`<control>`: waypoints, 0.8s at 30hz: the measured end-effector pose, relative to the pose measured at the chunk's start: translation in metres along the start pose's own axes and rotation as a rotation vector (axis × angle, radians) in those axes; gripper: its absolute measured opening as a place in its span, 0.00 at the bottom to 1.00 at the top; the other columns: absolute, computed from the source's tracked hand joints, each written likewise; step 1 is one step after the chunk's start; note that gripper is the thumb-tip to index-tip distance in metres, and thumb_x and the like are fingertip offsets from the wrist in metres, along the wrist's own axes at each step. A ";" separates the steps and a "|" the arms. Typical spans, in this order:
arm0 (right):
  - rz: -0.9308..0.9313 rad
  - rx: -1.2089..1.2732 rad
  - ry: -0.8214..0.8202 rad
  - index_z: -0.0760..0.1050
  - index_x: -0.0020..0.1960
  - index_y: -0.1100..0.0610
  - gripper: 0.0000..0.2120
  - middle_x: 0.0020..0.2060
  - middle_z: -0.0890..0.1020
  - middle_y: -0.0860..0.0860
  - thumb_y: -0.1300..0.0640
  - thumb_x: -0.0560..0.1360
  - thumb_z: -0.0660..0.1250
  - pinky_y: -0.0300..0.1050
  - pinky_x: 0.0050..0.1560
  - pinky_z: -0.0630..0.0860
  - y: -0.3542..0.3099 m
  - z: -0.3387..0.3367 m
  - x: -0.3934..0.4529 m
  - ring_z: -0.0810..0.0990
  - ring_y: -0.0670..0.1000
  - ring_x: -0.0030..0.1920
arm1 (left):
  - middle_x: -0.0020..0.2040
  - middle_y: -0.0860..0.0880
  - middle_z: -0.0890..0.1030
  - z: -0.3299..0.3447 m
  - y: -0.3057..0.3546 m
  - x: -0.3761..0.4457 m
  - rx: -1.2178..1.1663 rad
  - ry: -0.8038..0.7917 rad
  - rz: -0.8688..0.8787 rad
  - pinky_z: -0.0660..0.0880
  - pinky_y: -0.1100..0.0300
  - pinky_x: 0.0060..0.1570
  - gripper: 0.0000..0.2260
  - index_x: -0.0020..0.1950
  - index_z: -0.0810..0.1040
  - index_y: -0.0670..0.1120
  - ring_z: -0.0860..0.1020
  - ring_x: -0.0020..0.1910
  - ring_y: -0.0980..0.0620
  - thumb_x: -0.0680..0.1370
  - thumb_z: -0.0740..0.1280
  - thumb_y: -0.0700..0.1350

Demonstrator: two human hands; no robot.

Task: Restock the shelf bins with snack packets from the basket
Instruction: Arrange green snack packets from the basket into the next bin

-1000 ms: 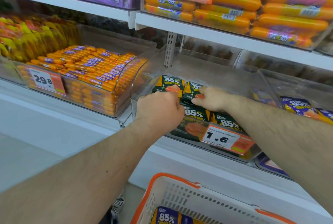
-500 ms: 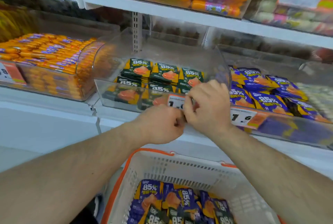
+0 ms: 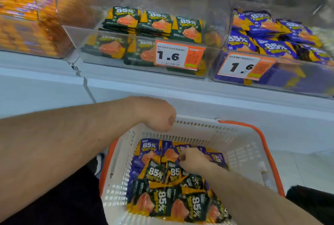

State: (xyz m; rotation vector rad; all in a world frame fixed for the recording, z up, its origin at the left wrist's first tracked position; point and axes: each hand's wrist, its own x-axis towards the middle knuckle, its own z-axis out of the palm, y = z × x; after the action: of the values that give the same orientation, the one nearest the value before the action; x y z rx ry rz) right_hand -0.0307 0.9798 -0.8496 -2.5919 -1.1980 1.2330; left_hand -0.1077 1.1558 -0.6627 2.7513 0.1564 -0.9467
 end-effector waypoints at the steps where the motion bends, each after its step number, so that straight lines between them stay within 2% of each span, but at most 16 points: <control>1: 0.013 -0.018 -0.044 0.70 0.36 0.53 0.12 0.31 0.71 0.52 0.57 0.78 0.62 0.47 0.36 0.66 0.004 0.006 0.000 0.70 0.53 0.33 | 0.47 0.50 0.78 0.000 0.002 0.000 0.017 -0.011 0.004 0.73 0.53 0.48 0.11 0.53 0.78 0.44 0.76 0.47 0.46 0.82 0.58 0.48; 3: 0.024 -0.040 -0.105 0.66 0.31 0.53 0.16 0.27 0.67 0.53 0.58 0.76 0.63 0.49 0.34 0.64 0.013 0.016 0.000 0.66 0.54 0.29 | 0.45 0.54 0.75 0.001 0.004 0.003 0.041 -0.018 0.006 0.69 0.58 0.43 0.09 0.54 0.77 0.49 0.73 0.41 0.53 0.82 0.58 0.47; 5: 0.020 -0.053 -0.165 0.68 0.29 0.52 0.16 0.26 0.69 0.52 0.55 0.75 0.66 0.49 0.32 0.65 0.016 0.022 -0.003 0.67 0.52 0.28 | 0.45 0.54 0.76 0.004 0.004 0.006 0.065 -0.031 0.004 0.67 0.61 0.36 0.09 0.53 0.76 0.48 0.71 0.36 0.57 0.83 0.58 0.48; 6: 0.005 -0.072 -0.196 0.70 0.30 0.52 0.15 0.27 0.72 0.51 0.52 0.73 0.68 0.48 0.32 0.68 0.018 0.025 -0.005 0.70 0.51 0.29 | 0.47 0.53 0.78 0.007 0.004 0.007 0.072 -0.036 -0.004 0.66 0.62 0.33 0.10 0.54 0.77 0.47 0.72 0.35 0.58 0.82 0.58 0.48; 8: -0.021 -0.124 -0.247 0.77 0.38 0.54 0.11 0.38 0.80 0.53 0.47 0.70 0.73 0.49 0.36 0.74 0.021 0.031 -0.008 0.77 0.51 0.37 | 0.53 0.51 0.80 0.009 0.004 0.009 0.092 -0.049 -0.018 0.66 0.65 0.31 0.13 0.60 0.78 0.46 0.73 0.35 0.59 0.82 0.58 0.48; 10: -0.032 -0.157 -0.257 0.79 0.47 0.56 0.11 0.47 0.82 0.53 0.51 0.70 0.75 0.47 0.40 0.75 0.026 0.037 -0.010 0.80 0.53 0.46 | 0.55 0.51 0.80 0.008 0.005 0.009 0.100 -0.048 -0.020 0.67 0.65 0.33 0.13 0.61 0.78 0.47 0.73 0.36 0.59 0.82 0.58 0.48; 11: -0.043 -0.163 -0.251 0.79 0.49 0.56 0.09 0.49 0.82 0.53 0.55 0.71 0.74 0.45 0.41 0.74 0.029 0.040 -0.010 0.80 0.53 0.48 | 0.56 0.51 0.80 0.008 0.005 0.009 0.101 -0.046 -0.021 0.69 0.64 0.35 0.13 0.62 0.78 0.47 0.74 0.38 0.58 0.82 0.58 0.48; 13: -0.063 -0.175 -0.246 0.79 0.46 0.56 0.04 0.50 0.82 0.54 0.62 0.73 0.69 0.45 0.43 0.74 0.030 0.042 -0.010 0.79 0.53 0.48 | 0.57 0.51 0.80 0.005 0.007 0.007 0.095 -0.039 -0.016 0.71 0.61 0.42 0.13 0.62 0.78 0.47 0.75 0.41 0.56 0.82 0.58 0.48; 15: -0.061 -0.171 -0.246 0.78 0.42 0.54 0.08 0.50 0.82 0.53 0.65 0.74 0.65 0.47 0.47 0.77 0.029 0.038 -0.011 0.79 0.53 0.49 | 0.60 0.51 0.79 0.003 0.009 0.004 0.087 -0.037 -0.014 0.69 0.60 0.46 0.13 0.64 0.77 0.48 0.74 0.43 0.55 0.82 0.58 0.48; 17: -0.054 -0.166 -0.248 0.79 0.42 0.56 0.09 0.49 0.83 0.54 0.66 0.74 0.63 0.50 0.50 0.79 0.029 0.032 -0.010 0.80 0.55 0.50 | 0.62 0.51 0.78 0.002 0.010 0.001 0.085 -0.041 -0.022 0.68 0.60 0.49 0.14 0.66 0.75 0.47 0.73 0.47 0.54 0.83 0.58 0.48; 20: -0.035 -0.229 -0.286 0.79 0.46 0.58 0.07 0.46 0.82 0.55 0.66 0.72 0.65 0.49 0.43 0.78 0.027 0.029 -0.014 0.80 0.56 0.46 | 0.62 0.50 0.78 0.002 0.008 -0.004 0.075 -0.048 -0.038 0.68 0.59 0.49 0.15 0.67 0.75 0.47 0.74 0.50 0.53 0.83 0.58 0.48; 22: -0.008 -0.275 -0.286 0.79 0.49 0.60 0.09 0.43 0.79 0.55 0.65 0.71 0.66 0.47 0.38 0.74 0.025 0.032 -0.022 0.77 0.55 0.42 | 0.61 0.50 0.78 0.002 0.007 -0.005 0.069 -0.041 -0.040 0.69 0.59 0.49 0.15 0.66 0.76 0.47 0.75 0.50 0.52 0.83 0.58 0.48; 24: 0.002 -0.287 -0.253 0.78 0.52 0.61 0.11 0.45 0.79 0.56 0.67 0.71 0.65 0.48 0.40 0.75 0.021 0.039 -0.029 0.77 0.55 0.43 | 0.61 0.50 0.78 0.003 0.008 -0.007 0.064 -0.033 -0.036 0.69 0.58 0.49 0.14 0.66 0.76 0.47 0.75 0.50 0.52 0.83 0.58 0.48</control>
State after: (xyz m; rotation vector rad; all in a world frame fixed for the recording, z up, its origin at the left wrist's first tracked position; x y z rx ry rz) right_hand -0.0547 0.9355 -0.8646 -2.6896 -1.5196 1.5306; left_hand -0.1139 1.1475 -0.6591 2.7982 0.1740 -1.0226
